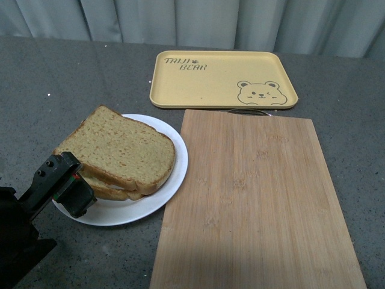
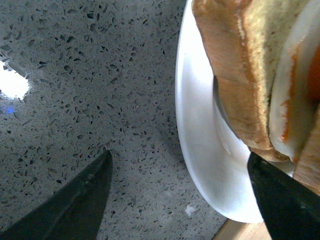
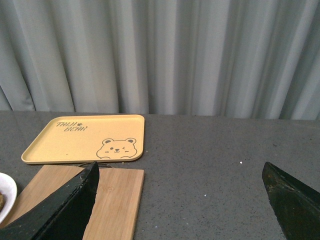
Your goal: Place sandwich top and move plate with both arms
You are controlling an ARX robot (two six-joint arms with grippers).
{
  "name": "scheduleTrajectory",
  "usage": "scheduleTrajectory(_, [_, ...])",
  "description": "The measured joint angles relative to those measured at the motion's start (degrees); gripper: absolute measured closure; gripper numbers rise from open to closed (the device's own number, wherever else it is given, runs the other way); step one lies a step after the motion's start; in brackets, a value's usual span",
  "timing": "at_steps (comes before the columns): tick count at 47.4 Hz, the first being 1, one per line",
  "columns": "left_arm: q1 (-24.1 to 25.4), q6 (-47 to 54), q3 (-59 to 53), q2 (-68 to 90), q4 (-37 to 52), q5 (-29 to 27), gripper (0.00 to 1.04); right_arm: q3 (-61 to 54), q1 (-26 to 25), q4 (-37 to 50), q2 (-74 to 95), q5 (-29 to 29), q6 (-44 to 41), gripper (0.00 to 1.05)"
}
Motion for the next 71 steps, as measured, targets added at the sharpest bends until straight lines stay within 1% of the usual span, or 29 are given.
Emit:
scheduleTrajectory(8, [-0.1,-2.2,1.6,3.0,0.2,-0.3,0.45,0.0,0.0,0.0,0.0,0.0,0.0,0.09])
scheduleTrajectory(10, [-0.1,-3.1,2.1,3.8,0.9,0.0,0.53,0.0,0.0,0.0,0.0,0.0,0.0,0.09])
scheduleTrajectory(18, [-0.1,-5.1,3.8,5.7,1.8,0.8,0.74,0.0,0.0,0.0,0.0,0.0,0.0,0.09])
scheduleTrajectory(22, [-0.1,-6.2,4.3,6.4,2.0,0.8,0.82,0.0,0.0,0.0,0.0,0.0,0.0,0.09])
scheduleTrajectory(24, [0.1,-7.2,4.8,6.8,2.4,0.9,0.89,0.0,0.0,0.0,0.0,0.0,0.0,0.09])
scheduleTrajectory(27, [0.7,-8.2,5.3,6.8,2.7,1.3,0.94,0.0,0.0,0.0,0.0,0.0,0.0,0.09])
scheduleTrajectory(32, [1.3,-9.2,4.7,6.8,5.3,3.1,0.99,0.0,0.0,0.0,0.0,0.0,0.0,0.09])
scheduleTrajectory(34, [1.6,-9.7,4.2,6.5,6.6,3.8,0.99,0.0,0.0,0.0,0.0,0.0,0.0,0.09])
scheduleTrajectory(48, [3.5,-14.4,-4.3,3.3,26.9,10.3,1.01,0.0,0.0,0.0,0.0,0.0,0.0,0.09])
scheduleTrajectory(54, [3.5,-15.9,-4.8,1.9,32.5,12.8,1.01,0.0,0.0,0.0,0.0,0.0,0.0,0.09])
scheduleTrajectory(59, [2.6,-17.5,-2.3,2.0,33.5,11.3,1.01,0.0,0.0,0.0,0.0,0.0,0.0,0.09])
scheduleTrajectory(63, [0.4,-19.4,2.6,5.1,32.9,8.3,1.01,0.0,0.0,0.0,0.0,0.0,0.0,0.09])
scheduleTrajectory(67, [-1.2,-20.5,6.4,7.8,32.9,6.5,1.01,0.0,0.0,0.0,0.0,0.0,0.0,0.09])
scheduleTrajectory(71, [-4.2,-22.1,13.5,12.2,31.3,2.9,1.01,0.0,0.0,0.0,0.0,0.0,0.0,0.09])
